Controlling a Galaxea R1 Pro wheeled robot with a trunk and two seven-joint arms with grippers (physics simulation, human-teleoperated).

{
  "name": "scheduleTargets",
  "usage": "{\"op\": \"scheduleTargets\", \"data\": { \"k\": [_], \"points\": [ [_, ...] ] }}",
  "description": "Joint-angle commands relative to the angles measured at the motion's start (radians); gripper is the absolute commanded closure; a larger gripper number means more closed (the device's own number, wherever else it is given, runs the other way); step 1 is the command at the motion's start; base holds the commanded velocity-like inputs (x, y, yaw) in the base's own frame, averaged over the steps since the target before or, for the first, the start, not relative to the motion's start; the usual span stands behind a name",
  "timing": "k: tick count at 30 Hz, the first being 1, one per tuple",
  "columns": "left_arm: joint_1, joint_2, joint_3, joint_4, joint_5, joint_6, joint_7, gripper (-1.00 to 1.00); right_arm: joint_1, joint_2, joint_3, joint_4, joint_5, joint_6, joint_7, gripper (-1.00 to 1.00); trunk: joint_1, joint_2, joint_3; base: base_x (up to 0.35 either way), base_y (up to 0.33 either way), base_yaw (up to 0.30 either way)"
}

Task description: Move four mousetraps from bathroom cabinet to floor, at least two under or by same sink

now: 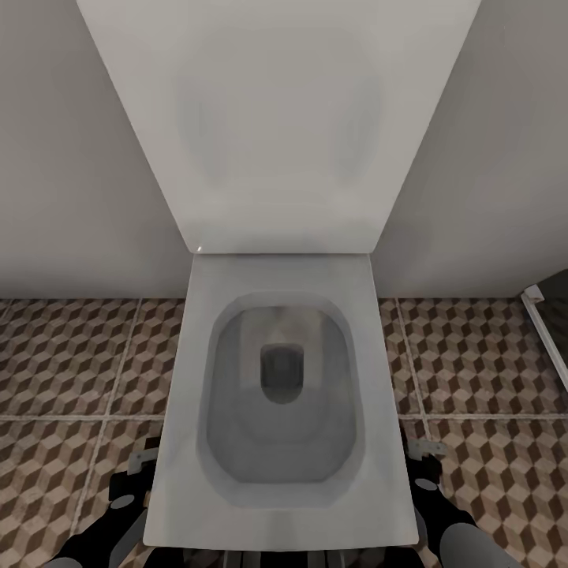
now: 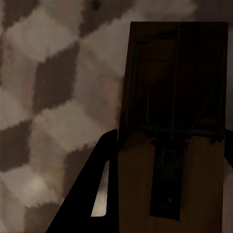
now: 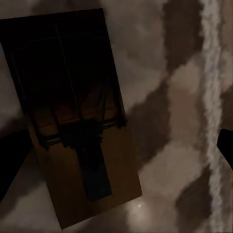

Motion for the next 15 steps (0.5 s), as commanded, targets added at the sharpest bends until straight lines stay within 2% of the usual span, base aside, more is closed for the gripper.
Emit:
{"op": "scheduleTargets", "data": {
  "k": [1,15],
  "points": [
    [-0.001,0.001,-0.016,0.000,0.010,-0.001,0.012,1.00,-0.001,-0.001,-0.018,0.003,0.010,0.079,-0.011,-1.00,0.001,0.000,-0.001,0.000,0.000,0.000],
    [-0.001,0.001,-0.016,0.000,0.010,-0.001,0.012,1.00,-0.001,0.000,-0.018,0.003,0.010,0.079,-0.011,-1.00,0.001,0.000,-0.001,0.000,0.000,0.000]
  ]
}}
